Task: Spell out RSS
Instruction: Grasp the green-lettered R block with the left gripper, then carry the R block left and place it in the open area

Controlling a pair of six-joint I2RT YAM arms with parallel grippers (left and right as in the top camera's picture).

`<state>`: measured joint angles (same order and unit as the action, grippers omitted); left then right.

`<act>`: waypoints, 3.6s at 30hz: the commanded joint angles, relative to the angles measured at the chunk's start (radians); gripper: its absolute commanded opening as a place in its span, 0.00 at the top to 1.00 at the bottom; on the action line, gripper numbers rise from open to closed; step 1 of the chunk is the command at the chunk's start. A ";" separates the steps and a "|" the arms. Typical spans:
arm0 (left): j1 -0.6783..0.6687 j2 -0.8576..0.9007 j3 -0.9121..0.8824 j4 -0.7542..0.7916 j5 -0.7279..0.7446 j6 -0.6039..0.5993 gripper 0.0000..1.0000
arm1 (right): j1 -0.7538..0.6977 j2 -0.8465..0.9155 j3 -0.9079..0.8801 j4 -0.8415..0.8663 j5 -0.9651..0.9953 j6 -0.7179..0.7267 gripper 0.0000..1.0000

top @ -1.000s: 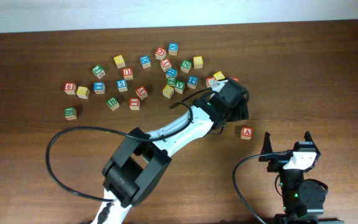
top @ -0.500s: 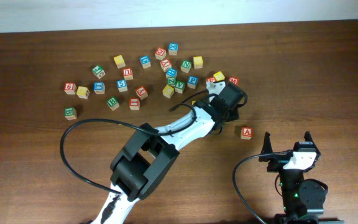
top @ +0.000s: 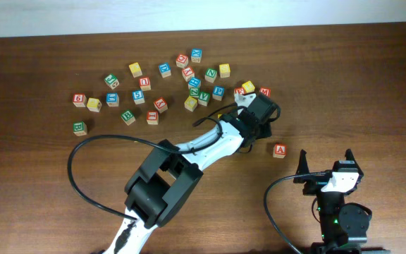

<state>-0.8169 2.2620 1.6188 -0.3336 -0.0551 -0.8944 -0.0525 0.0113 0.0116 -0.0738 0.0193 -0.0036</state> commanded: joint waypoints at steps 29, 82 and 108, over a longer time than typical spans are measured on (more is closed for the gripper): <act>-0.041 -0.052 0.003 0.001 -0.036 -0.089 0.45 | 0.000 -0.007 -0.006 -0.005 0.012 0.004 0.02; 0.597 -0.536 -0.125 -0.748 0.146 0.476 0.78 | 0.000 -0.007 -0.006 -0.005 0.012 0.004 0.02; 0.454 -0.603 -0.473 -0.269 -0.022 0.444 0.18 | 0.000 -0.007 -0.006 -0.005 0.012 0.004 0.02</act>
<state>-0.3885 1.7405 1.0374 -0.5556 -0.0616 -0.4599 -0.0525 0.0120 0.0120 -0.0742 0.0193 -0.0029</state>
